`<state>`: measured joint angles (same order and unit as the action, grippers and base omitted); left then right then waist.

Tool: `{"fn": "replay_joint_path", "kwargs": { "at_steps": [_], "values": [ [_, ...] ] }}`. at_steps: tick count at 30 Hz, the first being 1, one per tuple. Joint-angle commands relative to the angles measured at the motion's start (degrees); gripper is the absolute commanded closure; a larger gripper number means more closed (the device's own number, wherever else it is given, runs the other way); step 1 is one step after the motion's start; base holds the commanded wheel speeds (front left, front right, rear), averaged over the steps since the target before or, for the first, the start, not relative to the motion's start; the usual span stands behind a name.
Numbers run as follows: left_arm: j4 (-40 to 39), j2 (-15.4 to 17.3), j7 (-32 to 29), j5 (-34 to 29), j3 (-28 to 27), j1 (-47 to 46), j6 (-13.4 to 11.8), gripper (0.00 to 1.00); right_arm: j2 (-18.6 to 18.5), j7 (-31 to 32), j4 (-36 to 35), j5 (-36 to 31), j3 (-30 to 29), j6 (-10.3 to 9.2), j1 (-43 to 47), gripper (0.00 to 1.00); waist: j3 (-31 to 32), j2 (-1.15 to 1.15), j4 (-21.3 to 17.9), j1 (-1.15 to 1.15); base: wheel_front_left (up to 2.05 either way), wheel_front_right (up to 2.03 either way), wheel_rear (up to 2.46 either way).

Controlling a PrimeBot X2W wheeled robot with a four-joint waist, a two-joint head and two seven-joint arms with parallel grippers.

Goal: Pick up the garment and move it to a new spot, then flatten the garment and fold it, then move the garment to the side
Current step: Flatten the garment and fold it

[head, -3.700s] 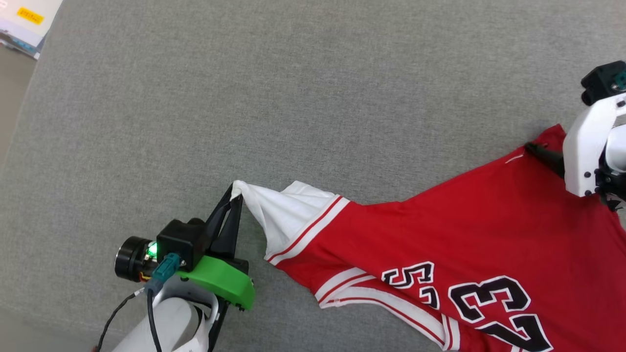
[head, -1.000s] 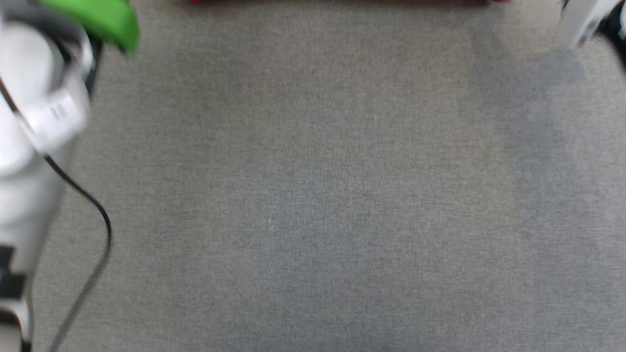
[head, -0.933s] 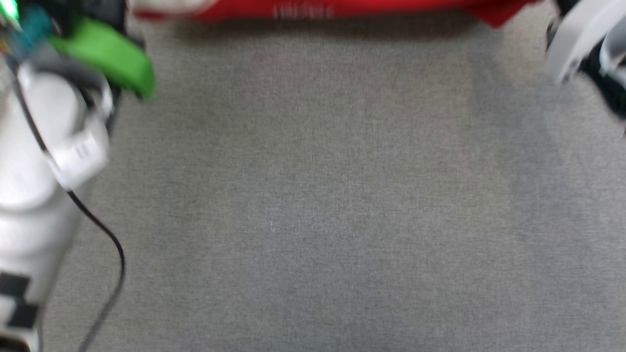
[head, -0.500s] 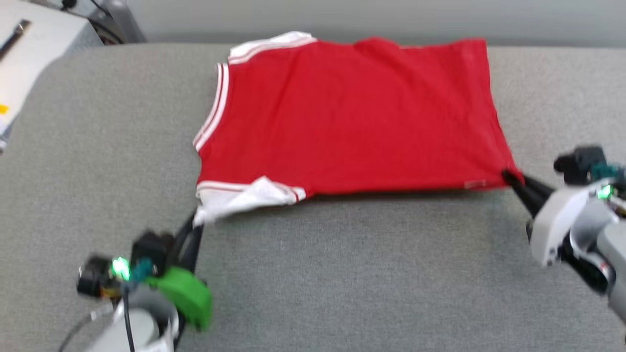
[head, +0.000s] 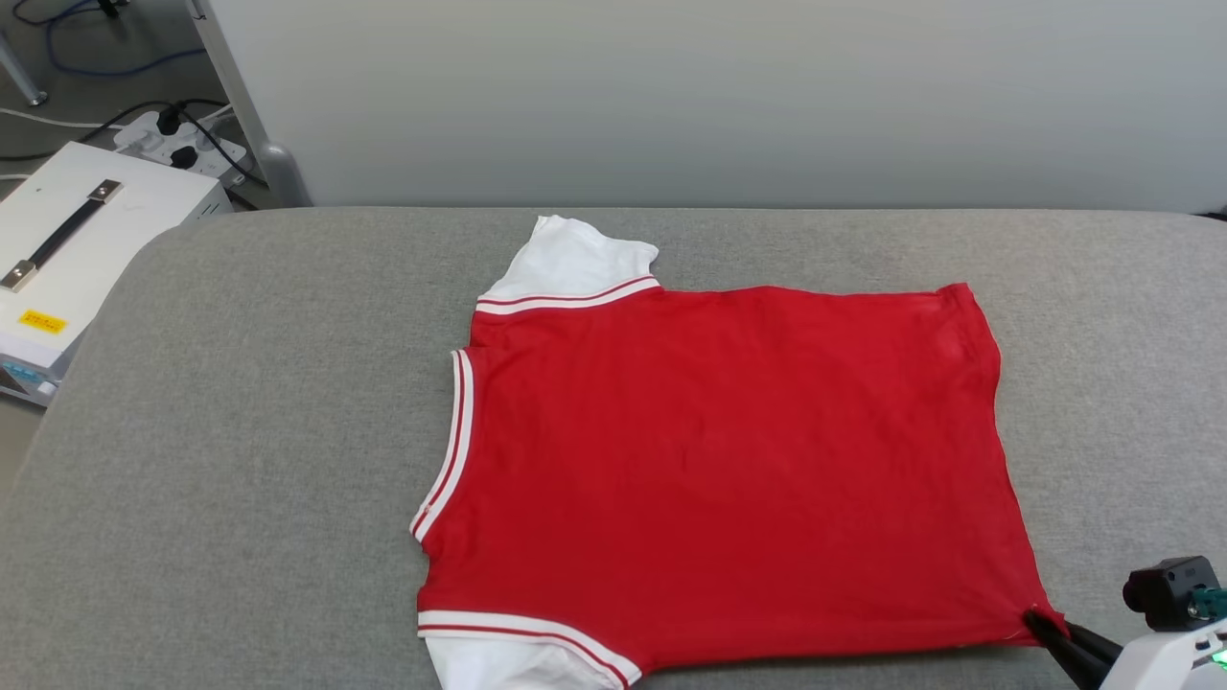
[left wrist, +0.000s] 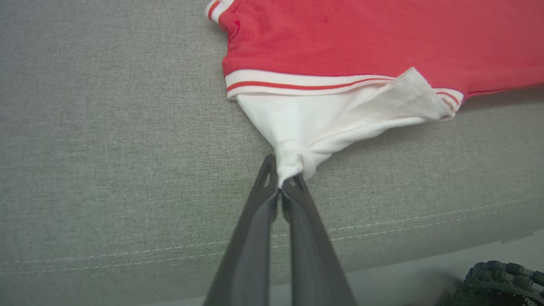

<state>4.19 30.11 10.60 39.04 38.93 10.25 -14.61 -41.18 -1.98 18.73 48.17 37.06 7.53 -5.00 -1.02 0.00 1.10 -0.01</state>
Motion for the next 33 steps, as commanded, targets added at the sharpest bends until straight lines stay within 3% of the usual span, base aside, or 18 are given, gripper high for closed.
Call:
{"fn": "replay_joint_path", "kwargs": {
  "at_steps": [1,8,14,19,27,33],
  "values": [
    [0.1,-0.1,0.2,0.4,-0.1,0.3,-0.2,1.00,-0.3,0.7,-1.1,0.4,-1.3,-0.04,1.5,1.00,0.1,0.00,0.0,0.01,0.00,0.00,0.00],
    [0.4,1.1,0.2,-2.3,-0.4,-5.8,0.8,1.00,1.0,4.8,-6.8,-0.2,-7.1,-0.04,5.0,1.00,-1.3,0.00,0.3,0.01,0.00,0.00,0.00],
    [-0.3,3.6,-2.2,-6.4,0.1,-15.8,3.9,1.00,2.1,8.0,-10.7,-0.2,-13.0,-0.04,2.8,1.00,-4.5,0.00,-0.2,0.01,0.00,0.00,0.00],
    [0.4,3.8,-4.5,-8.4,0.3,-25.0,7.1,1.00,3.2,11.4,-12.9,-1.1,-16.0,-0.04,-1.1,1.00,-8.8,0.00,-1.1,0.01,0.00,0.00,0.00],
    [9.4,1.8,-4.6,-9.0,-0.3,-36.7,11.9,1.00,4.6,14.9,-11.9,-2.6,-17.3,-0.04,-10.6,1.00,-16.2,0.00,-1.9,0.01,0.00,0.00,0.00],
    [20.5,-1.0,-2.5,-9.8,0.9,-41.8,14.8,1.00,6.1,15.5,-6.4,-3.1,-14.9,-0.04,-17.1,1.00,-19.5,0.00,-1.9,0.01,0.00,0.00,0.00]
  ]
}}
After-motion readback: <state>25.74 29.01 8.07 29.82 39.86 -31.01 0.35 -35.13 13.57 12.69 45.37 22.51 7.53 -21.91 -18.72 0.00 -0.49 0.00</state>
